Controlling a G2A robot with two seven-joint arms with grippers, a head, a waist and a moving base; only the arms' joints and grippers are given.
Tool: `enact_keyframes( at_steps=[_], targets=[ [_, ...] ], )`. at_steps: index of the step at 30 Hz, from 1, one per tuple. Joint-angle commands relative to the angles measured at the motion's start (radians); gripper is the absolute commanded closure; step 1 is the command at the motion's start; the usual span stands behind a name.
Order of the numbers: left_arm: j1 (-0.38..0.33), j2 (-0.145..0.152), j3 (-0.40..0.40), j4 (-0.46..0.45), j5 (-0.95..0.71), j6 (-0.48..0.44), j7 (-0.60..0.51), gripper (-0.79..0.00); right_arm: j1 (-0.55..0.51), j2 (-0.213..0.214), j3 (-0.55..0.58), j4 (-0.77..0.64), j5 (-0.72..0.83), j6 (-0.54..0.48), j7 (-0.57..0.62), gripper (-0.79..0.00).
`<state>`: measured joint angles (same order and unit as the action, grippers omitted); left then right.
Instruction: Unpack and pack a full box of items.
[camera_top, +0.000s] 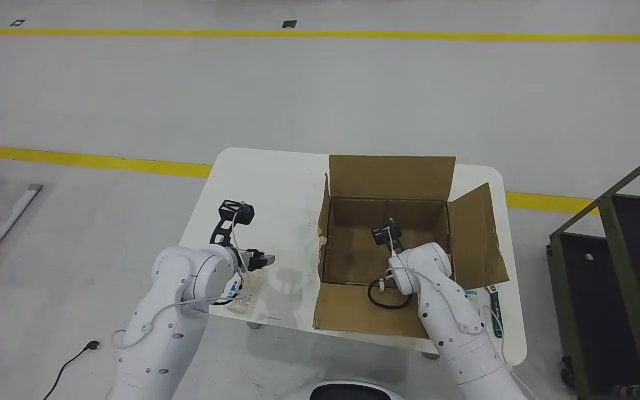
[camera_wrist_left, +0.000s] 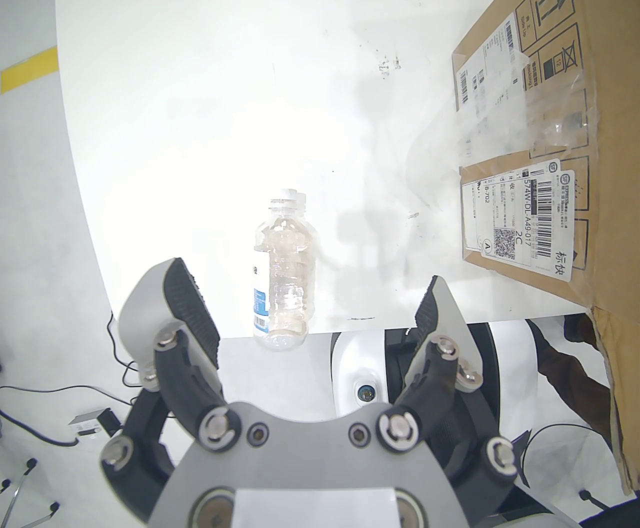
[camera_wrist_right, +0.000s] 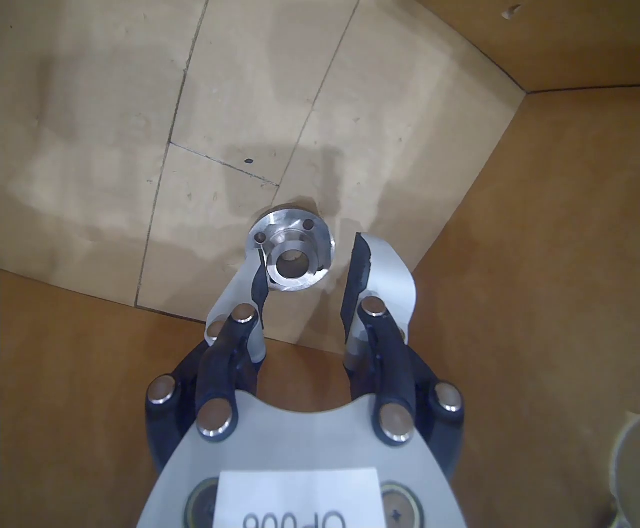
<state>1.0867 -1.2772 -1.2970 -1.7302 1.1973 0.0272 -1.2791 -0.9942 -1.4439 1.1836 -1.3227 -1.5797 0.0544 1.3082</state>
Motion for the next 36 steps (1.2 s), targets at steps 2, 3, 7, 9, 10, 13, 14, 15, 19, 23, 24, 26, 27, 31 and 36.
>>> enact_keyframes(
  at_steps=[2,3,7,9,10,13,14,15,19,23,24,26,27,31,36],
  targets=[
    [0.000,0.000,0.000,0.000,0.000,0.000,0.000,-0.785,0.012,-0.003,-0.003,0.029,0.008,-0.001,-0.011,-0.379],
    [0.000,0.000,0.000,0.000,0.000,0.000,0.000,-0.785,0.014,-0.003,-0.004,0.038,0.010,0.000,-0.013,-0.379],
    [0.000,0.000,0.000,0.000,0.000,0.000,0.000,-0.785,0.030,-0.007,-0.009,0.080,0.018,0.000,-0.024,-0.369],
    [0.000,0.000,0.000,0.000,0.000,0.000,0.000,-0.785,0.038,-0.009,-0.012,0.096,0.023,0.000,-0.029,-0.360],
    [0.000,0.000,0.000,0.000,0.000,0.000,0.000,-0.785,0.041,-0.010,-0.014,0.102,0.025,0.000,-0.030,-0.354],
    [0.000,0.000,0.000,0.000,0.000,0.000,0.000,-0.785,0.048,-0.013,-0.018,0.118,0.028,0.001,-0.036,-0.308],
    [0.000,0.000,0.000,0.000,0.000,0.000,0.000,-0.785,0.051,-0.013,-0.019,0.123,0.027,0.001,-0.036,-0.302],
    [0.000,0.000,0.000,0.000,0.000,0.000,0.000,-0.785,0.054,-0.014,-0.021,0.127,0.027,0.000,-0.037,-0.286],
    [0.000,0.000,0.000,0.000,0.000,0.000,0.000,-0.785,0.057,-0.016,-0.025,0.124,0.026,0.007,-0.036,0.000],
    [0.000,0.000,0.000,0.000,0.000,0.000,0.000,-0.785,0.046,-0.016,-0.023,0.087,0.015,0.010,-0.030,0.000],
    [0.000,0.000,0.000,0.000,0.000,0.000,0.000,-0.785,0.042,-0.015,-0.022,0.076,0.010,0.010,-0.027,0.000],
    [0.000,0.000,0.000,0.000,0.000,0.000,0.000,-0.785,0.033,-0.014,-0.016,0.050,0.007,0.010,-0.024,0.000],
    [0.000,0.000,0.000,0.000,0.000,0.000,0.000,-0.785,0.028,-0.013,-0.013,0.036,0.006,0.010,-0.021,0.000],
    [0.000,0.000,0.000,0.000,0.000,0.000,0.000,-0.785,0.002,-0.009,0.002,-0.028,-0.003,0.005,-0.009,0.000],
    [0.000,0.000,0.000,0.000,0.000,0.000,0.000,-0.785,-0.020,-0.005,0.016,-0.060,-0.014,-0.004,-0.003,0.000]
  ],
)
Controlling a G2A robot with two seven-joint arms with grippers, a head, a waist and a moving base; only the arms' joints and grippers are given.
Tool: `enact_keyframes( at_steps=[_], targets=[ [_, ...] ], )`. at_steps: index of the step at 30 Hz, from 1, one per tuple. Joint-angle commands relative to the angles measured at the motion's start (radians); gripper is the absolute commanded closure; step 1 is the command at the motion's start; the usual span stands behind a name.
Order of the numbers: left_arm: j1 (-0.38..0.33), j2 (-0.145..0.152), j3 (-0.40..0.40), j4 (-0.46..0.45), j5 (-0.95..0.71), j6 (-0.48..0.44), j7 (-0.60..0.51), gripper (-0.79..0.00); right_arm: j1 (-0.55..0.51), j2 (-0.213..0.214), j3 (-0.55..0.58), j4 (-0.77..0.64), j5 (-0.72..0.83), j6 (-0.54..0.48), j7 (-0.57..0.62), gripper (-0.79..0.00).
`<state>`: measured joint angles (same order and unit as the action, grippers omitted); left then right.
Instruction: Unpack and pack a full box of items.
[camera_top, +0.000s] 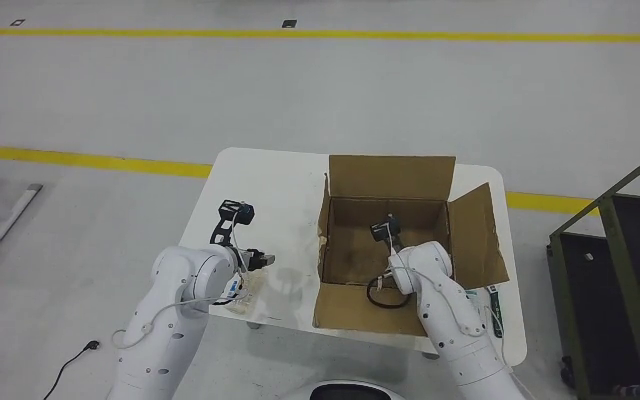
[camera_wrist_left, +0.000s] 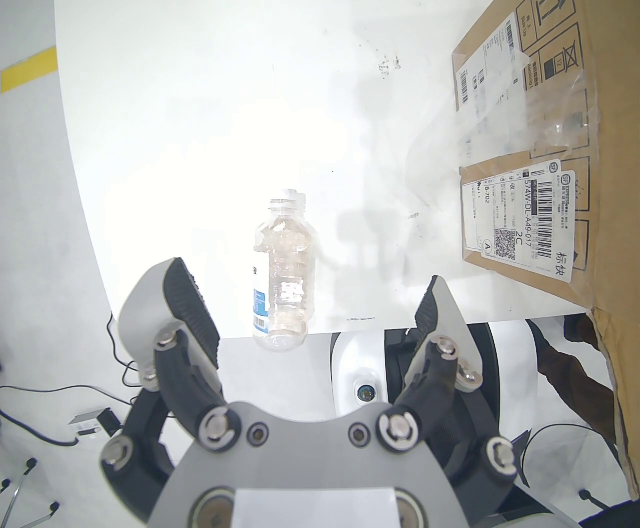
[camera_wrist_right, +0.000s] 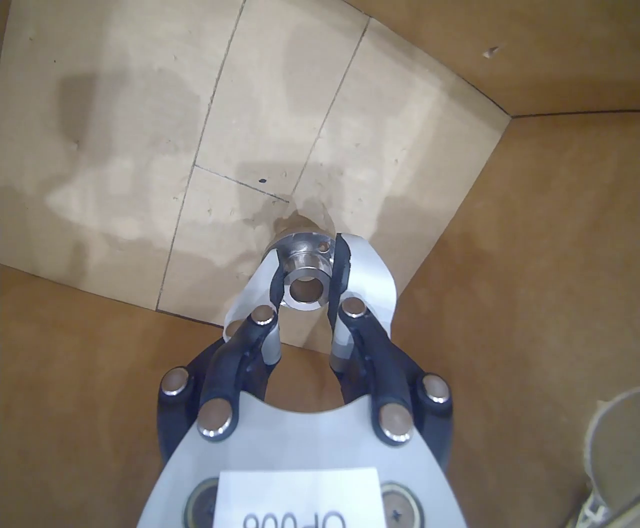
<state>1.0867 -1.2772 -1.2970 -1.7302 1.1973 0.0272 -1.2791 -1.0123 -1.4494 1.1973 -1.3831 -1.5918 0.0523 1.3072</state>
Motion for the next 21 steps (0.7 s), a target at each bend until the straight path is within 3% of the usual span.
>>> enact_keyframes(
  at_steps=[1,12,17,19,21],
  targets=[
    [0.000,0.000,0.000,0.000,0.000,0.000,0.000,-0.785,-0.004,0.001,0.004,0.002,-0.003,-0.002,-0.004,0.000],
    [0.000,0.000,0.000,0.000,0.000,0.000,0.000,-0.785,0.027,-0.005,0.007,0.080,0.026,-0.007,-0.057,0.000],
    [0.000,0.000,0.000,0.000,0.000,0.000,0.000,-0.785,0.018,-0.007,-0.004,0.031,0.027,-0.017,-0.042,0.000],
    [0.000,0.000,0.000,0.000,0.000,0.000,0.000,-0.785,0.002,-0.005,-0.008,-0.004,0.020,-0.029,-0.021,-0.034],
    [0.000,0.000,0.000,0.000,0.000,0.000,0.000,-0.785,-0.018,-0.004,-0.015,-0.055,0.012,-0.048,-0.008,-0.117]
  ],
)
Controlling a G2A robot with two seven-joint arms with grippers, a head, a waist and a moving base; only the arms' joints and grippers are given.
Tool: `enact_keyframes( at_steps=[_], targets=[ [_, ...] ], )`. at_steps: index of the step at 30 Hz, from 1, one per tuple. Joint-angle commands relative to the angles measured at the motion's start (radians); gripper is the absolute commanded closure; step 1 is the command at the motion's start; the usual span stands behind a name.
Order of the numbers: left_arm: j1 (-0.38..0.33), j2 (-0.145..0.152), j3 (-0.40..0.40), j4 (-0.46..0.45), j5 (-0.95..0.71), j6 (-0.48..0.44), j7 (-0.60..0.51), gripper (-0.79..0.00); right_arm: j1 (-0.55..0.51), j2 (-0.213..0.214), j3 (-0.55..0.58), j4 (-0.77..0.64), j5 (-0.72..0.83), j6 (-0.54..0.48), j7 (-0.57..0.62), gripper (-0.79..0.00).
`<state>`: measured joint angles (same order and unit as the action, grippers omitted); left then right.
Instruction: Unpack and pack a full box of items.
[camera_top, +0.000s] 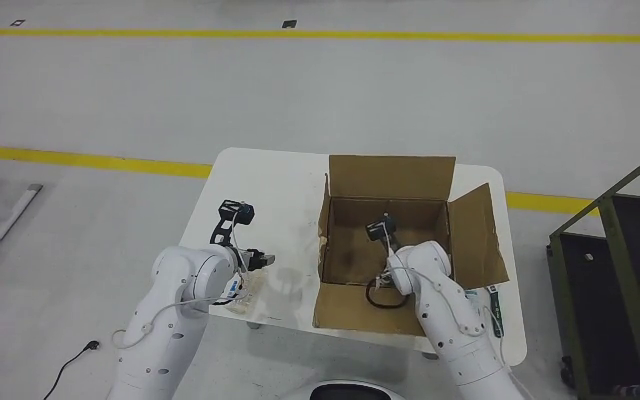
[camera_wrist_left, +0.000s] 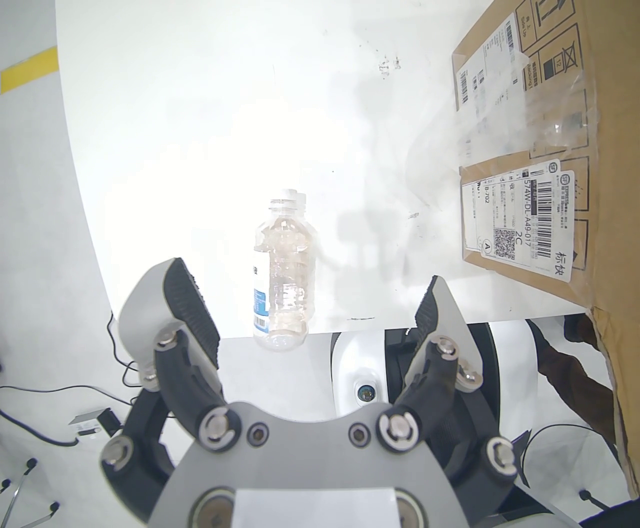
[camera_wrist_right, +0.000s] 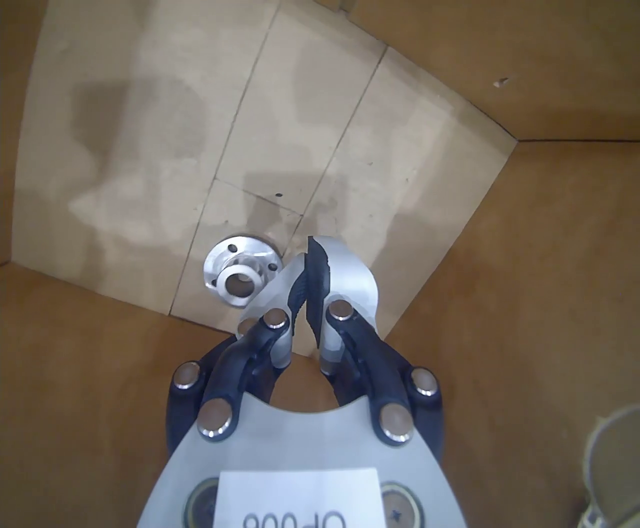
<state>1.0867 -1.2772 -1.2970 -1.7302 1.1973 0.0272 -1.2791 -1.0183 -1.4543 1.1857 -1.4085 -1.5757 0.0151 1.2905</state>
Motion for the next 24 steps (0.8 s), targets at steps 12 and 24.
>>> enact_keyframes(
  at_steps=[12,24],
  targets=[
    [0.000,0.000,0.000,0.000,0.000,0.000,0.000,-0.785,-0.069,0.002,-0.041,-0.098,-0.042,-0.058,0.029,-0.354],
    [0.000,0.000,0.000,0.000,0.000,0.000,0.000,-0.785,0.020,-0.017,-0.094,0.070,-0.031,-0.075,0.013,-0.388]
  ],
)
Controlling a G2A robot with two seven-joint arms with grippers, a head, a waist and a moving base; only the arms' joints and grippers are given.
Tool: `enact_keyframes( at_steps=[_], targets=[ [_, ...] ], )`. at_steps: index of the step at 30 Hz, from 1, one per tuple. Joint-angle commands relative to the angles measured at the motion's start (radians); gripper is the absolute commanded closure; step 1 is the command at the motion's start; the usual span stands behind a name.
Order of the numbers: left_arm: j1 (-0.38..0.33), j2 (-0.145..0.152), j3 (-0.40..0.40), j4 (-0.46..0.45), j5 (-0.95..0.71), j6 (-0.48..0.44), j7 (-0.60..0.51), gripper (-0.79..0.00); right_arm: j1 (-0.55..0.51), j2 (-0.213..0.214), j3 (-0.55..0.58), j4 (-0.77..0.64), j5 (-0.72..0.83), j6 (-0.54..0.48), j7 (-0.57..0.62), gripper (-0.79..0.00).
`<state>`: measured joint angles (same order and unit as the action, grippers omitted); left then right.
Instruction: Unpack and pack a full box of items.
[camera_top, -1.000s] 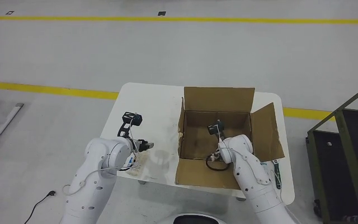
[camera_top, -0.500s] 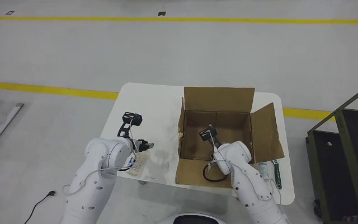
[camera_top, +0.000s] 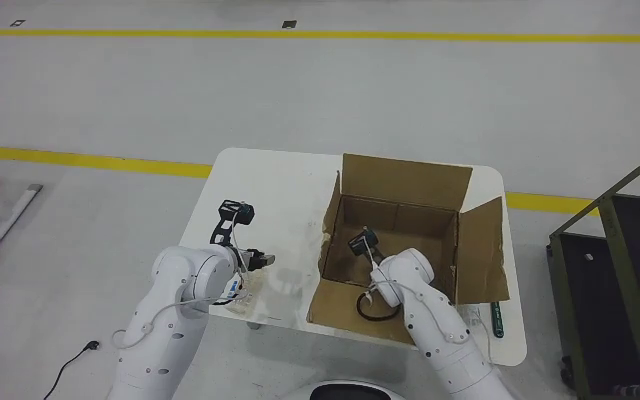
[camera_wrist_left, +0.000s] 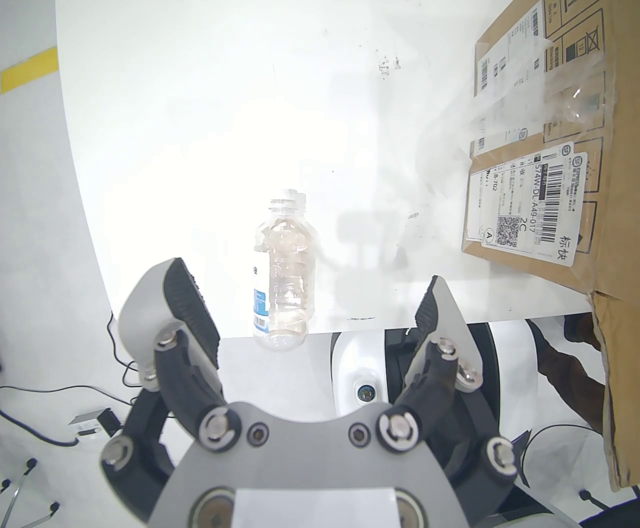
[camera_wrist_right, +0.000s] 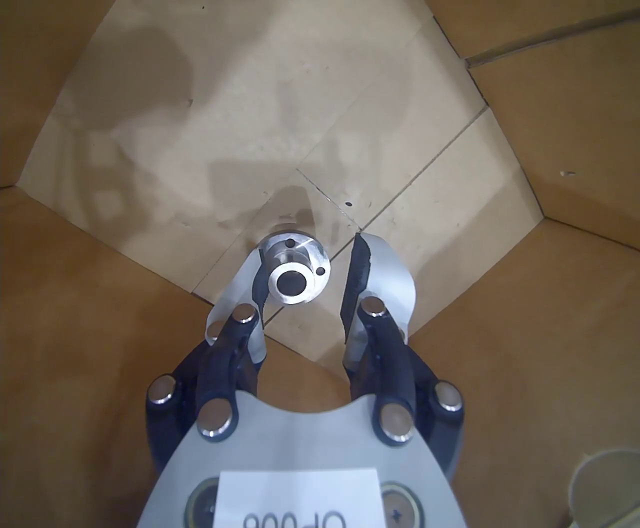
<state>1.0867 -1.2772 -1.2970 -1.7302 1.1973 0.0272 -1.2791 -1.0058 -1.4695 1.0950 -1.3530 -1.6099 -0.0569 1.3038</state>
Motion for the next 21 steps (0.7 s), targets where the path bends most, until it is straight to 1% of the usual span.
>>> enact_keyframes(
  at_steps=[1,6,10,15,20,21],
  targets=[
    [0.000,0.000,0.000,0.000,0.000,0.000,0.000,-0.785,0.013,-0.003,-0.005,0.025,0.006,-0.004,-0.002,-0.391],
    [0.000,0.000,0.000,0.000,0.000,0.000,0.000,-0.785,0.040,-0.008,-0.013,0.083,0.018,-0.012,-0.005,-0.403],
    [0.000,0.000,0.000,0.000,0.000,0.000,0.000,-0.785,0.052,-0.012,-0.023,0.112,0.020,-0.014,-0.002,-0.394],
    [0.000,0.000,0.000,0.000,0.000,0.000,0.000,-0.785,0.054,-0.014,-0.021,0.126,0.026,-0.015,-0.001,-0.354],
    [0.000,0.000,0.000,0.000,0.000,0.000,0.000,-0.785,0.054,-0.015,-0.019,0.141,0.028,-0.015,-0.005,-0.336],
    [0.000,0.000,0.000,0.000,0.000,0.000,0.000,-0.785,0.055,-0.015,-0.019,0.144,0.027,-0.015,-0.006,-0.317]
  ],
)
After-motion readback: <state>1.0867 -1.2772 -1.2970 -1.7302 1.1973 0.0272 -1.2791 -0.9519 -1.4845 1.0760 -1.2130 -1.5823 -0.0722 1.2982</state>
